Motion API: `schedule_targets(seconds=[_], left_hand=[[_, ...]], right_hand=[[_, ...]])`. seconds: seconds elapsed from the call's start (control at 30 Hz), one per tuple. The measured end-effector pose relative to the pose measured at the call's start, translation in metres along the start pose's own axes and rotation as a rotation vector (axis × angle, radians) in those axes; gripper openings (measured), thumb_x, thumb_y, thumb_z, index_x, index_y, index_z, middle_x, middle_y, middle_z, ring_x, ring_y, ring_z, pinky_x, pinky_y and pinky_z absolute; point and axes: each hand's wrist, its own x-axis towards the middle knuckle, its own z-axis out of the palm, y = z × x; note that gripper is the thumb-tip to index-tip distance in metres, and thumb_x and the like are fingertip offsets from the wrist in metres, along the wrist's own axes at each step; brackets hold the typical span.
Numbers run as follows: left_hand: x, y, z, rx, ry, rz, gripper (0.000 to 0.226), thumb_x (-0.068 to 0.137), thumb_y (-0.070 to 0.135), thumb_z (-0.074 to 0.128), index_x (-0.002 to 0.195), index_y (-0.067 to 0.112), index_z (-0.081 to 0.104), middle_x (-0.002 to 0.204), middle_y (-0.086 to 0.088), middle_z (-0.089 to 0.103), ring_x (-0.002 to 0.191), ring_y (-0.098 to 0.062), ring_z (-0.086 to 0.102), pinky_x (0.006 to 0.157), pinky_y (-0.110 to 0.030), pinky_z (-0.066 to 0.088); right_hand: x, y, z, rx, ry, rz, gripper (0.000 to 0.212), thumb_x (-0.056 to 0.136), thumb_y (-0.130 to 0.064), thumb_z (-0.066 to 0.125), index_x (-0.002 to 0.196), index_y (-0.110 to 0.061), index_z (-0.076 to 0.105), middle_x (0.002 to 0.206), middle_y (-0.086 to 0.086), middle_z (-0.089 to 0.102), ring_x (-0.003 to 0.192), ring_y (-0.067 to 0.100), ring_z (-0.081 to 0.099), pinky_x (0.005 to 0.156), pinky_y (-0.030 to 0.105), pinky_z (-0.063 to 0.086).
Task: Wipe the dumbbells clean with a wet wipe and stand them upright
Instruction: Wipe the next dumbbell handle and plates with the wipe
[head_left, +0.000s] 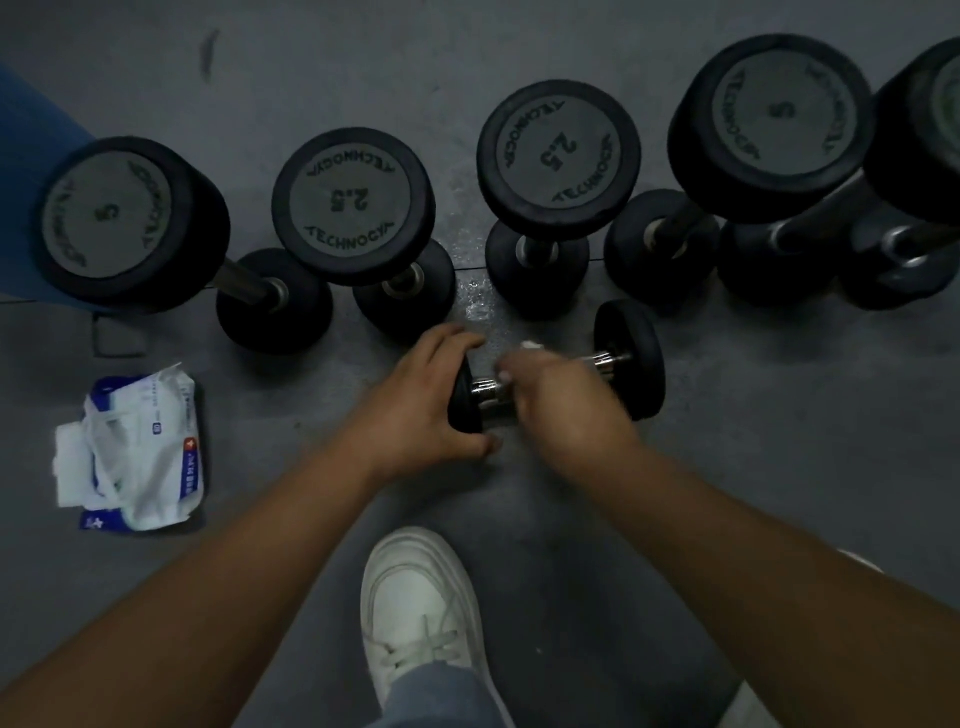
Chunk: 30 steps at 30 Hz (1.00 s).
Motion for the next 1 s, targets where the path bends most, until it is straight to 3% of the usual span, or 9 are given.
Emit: schedule_targets(seconds=[0.1,0.23,0.37,0.5,0.63,0.7,0.77,0.9,1.0], left_hand=[[-0.008,0.001,0.008,-0.006,0.045,-0.003,0.103,0.058,0.044,0.088,0.144,0.026,0.036,0.156,0.003,0.020,0.139,-0.018,0.034,0.109,-0.030,0.034],[-0.026,0.006,0.020,0.028,0.091,0.058,0.099,0.056,0.041,0.086,0.141,0.025,0.037,0.156,-0.001,0.018,0.140,-0.024,0.032,0.106,-0.040,0.041],[-0.044,0.010,0.027,-0.003,0.154,0.119,0.098,0.058,0.040,0.086,0.142,0.018,0.041,0.148,-0.002,0.030,0.137,-0.018,0.033,0.112,-0.033,0.033],[-0.054,0.016,0.027,0.015,0.013,0.075,0.103,0.062,0.044,0.087,0.147,0.024,0.034,0.151,0.006,0.024,0.137,-0.012,0.028,0.107,-0.026,0.032],[-0.074,0.023,0.042,0.095,-0.045,0.117,0.102,0.063,0.055,0.081,0.148,0.029,0.030,0.154,0.009,0.017,0.145,-0.016,0.020,0.107,-0.038,0.041],[-0.083,0.027,0.050,0.085,-0.033,0.126,0.099,0.065,0.048,0.080,0.148,0.029,0.029,0.156,0.008,0.017,0.147,-0.015,0.016,0.106,-0.039,0.043],[-0.091,0.031,0.055,0.064,-0.044,0.114,0.100,0.067,0.048,0.078,0.150,0.030,0.025,0.159,0.012,0.011,0.148,-0.011,0.011,0.106,-0.034,0.042],[-0.104,0.033,0.064,0.008,-0.104,0.058,0.108,0.064,0.060,0.076,0.152,0.031,0.021,0.158,0.019,0.004,0.145,-0.007,0.020,0.109,-0.025,0.034],[-0.115,0.035,0.075,-0.023,-0.143,0.058,0.107,0.065,0.055,0.080,0.152,0.032,0.022,0.159,0.020,0.004,0.142,-0.003,0.023,0.103,-0.002,0.017]], right_hand=[[-0.009,0.007,0.000,-0.026,0.147,0.204,0.018,0.094,-0.018,0.045,0.105,-0.020,0.060,0.114,0.008,0.058,0.090,0.033,0.063,0.072,0.035,0.048],[-0.028,-0.011,0.012,0.156,-0.030,-0.072,0.032,0.084,-0.022,0.042,0.107,-0.018,0.064,0.118,0.006,0.057,0.093,0.031,0.062,0.081,0.040,0.052],[-0.040,0.023,0.010,0.170,0.200,0.279,0.022,0.097,-0.018,0.045,0.110,-0.021,0.062,0.120,0.006,0.058,0.098,0.029,0.061,0.083,0.028,0.045],[-0.071,-0.001,0.026,0.182,-0.087,-0.052,0.034,0.087,-0.026,0.038,0.112,-0.024,0.061,0.119,0.003,0.059,0.100,0.027,0.062,0.088,0.041,0.050],[-0.085,0.023,0.027,0.212,0.110,0.353,0.030,0.102,-0.026,0.039,0.125,-0.026,0.059,0.136,-0.005,0.053,0.116,0.020,0.056,0.097,0.026,0.039],[-0.099,0.005,0.039,0.166,-0.012,0.187,0.031,0.101,-0.024,0.038,0.124,-0.024,0.058,0.132,-0.003,0.054,0.111,0.022,0.059,0.093,0.031,0.045],[-0.109,0.000,0.044,0.172,-0.119,0.084,0.034,0.101,-0.025,0.037,0.131,-0.028,0.053,0.134,-0.005,0.052,0.111,0.023,0.060,0.091,0.035,0.048],[-0.120,0.021,0.037,0.114,0.014,0.352,0.036,0.103,-0.030,0.036,0.136,-0.032,0.051,0.142,-0.009,0.051,0.121,0.017,0.057,0.097,0.033,0.047],[-0.144,-0.002,0.048,0.094,-0.164,0.122,0.040,0.099,-0.028,0.041,0.139,-0.032,0.043,0.135,-0.005,0.053,0.110,0.023,0.062,0.089,0.036,0.051]])
